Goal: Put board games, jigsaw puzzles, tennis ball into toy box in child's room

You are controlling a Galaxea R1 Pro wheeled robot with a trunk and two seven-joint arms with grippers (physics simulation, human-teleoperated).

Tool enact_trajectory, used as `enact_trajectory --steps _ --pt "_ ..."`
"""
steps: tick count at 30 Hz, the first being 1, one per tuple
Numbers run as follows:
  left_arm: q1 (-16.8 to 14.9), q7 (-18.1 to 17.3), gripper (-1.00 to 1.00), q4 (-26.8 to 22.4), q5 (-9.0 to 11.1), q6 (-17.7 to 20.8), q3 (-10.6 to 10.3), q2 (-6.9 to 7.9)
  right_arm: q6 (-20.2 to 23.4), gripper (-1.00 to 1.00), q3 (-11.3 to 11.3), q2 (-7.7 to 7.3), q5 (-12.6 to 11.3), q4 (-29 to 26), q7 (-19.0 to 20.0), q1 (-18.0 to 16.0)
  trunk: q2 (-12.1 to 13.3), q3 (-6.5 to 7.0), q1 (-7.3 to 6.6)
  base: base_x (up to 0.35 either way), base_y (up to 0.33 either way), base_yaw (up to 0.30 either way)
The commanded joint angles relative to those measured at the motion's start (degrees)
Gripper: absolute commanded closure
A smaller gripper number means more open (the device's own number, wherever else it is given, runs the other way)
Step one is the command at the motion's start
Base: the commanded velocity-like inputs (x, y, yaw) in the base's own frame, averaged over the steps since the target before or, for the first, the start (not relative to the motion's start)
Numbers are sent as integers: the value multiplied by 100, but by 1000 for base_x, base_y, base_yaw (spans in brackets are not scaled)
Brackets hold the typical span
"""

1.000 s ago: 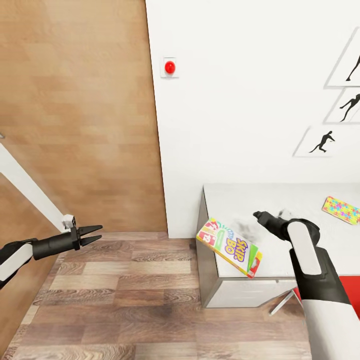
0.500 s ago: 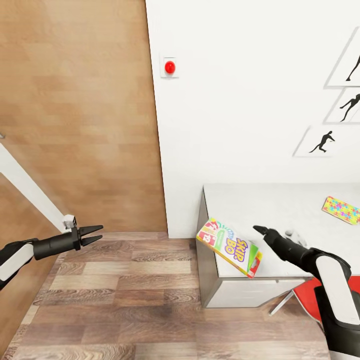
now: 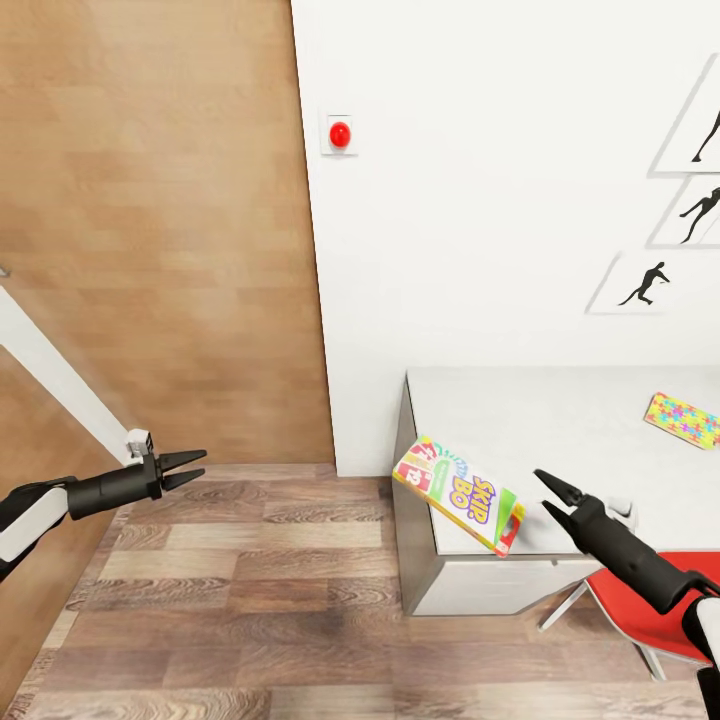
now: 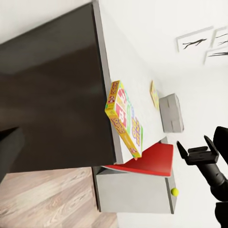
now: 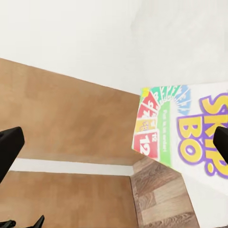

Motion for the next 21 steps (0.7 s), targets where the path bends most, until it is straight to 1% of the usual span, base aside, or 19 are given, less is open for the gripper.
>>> enact_trajectory --steps 1,3,7,12,21 --pt "-10 -6 -100 3 53 25 -32 7 51 -100 -42 -39 26 1 116 16 -11 -10 3 0 0 0" --pt "-10 -12 -100 3 53 14 -28 6 70 -100 -64 -116 24 5 196 33 -11 -10 3 0 0 0" --pt "-10 -9 -100 3 53 6 -31 4 84 -100 -76 -183 22 7 259 46 -11 -10 3 0 0 0" --pt "-10 11 -100 -1 53 3 -33 -6 89 -100 -76 -206 22 6 274 50 -11 -10 3 0 0 0" --pt "-10 33 -100 -5 53 -11 -34 -69 94 -100 -71 -219 22 1 292 52 -11 -10 3 0 0 0"
